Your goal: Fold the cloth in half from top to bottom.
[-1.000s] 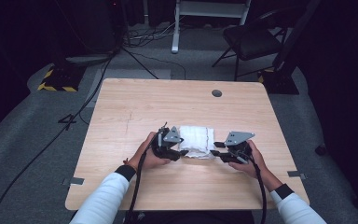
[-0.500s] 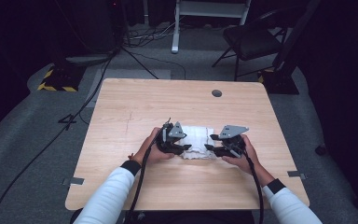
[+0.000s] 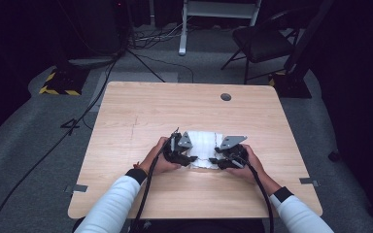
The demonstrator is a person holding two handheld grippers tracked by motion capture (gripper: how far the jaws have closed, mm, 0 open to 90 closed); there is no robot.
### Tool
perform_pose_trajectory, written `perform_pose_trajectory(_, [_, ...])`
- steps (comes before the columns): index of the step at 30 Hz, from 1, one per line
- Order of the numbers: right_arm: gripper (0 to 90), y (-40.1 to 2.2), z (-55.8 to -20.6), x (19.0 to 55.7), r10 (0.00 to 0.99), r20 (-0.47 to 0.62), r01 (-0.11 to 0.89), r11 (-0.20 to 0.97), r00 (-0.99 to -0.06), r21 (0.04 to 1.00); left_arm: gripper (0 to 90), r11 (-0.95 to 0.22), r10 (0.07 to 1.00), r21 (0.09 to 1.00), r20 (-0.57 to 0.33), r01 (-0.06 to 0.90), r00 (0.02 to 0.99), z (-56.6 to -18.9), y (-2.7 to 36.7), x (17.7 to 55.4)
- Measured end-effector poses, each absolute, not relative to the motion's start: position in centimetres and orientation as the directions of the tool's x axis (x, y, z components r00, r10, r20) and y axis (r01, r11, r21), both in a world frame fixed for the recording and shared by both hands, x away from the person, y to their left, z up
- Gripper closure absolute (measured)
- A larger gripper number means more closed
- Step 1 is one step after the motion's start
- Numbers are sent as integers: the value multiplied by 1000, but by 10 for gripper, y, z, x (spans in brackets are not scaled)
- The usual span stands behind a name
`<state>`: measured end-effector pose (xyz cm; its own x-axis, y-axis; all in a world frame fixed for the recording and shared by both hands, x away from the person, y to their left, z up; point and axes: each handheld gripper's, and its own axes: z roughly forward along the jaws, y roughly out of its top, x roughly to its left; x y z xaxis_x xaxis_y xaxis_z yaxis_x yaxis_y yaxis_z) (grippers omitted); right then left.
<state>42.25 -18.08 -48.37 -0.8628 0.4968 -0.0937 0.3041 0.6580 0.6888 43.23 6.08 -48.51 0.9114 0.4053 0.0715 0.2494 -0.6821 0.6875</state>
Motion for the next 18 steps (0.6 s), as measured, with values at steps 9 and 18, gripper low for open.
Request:
perform_pose_trajectory(9, [490,-186,-486,419,521,-73,329,635,-851,699,228,-664,456,687,60,295,888,-476,88,410])
perform_pose_trajectory(18, [469,-182,-487,422,543,-60,357,627,-837,693,189,-660,506,669,60,342,860,-482,131,382])
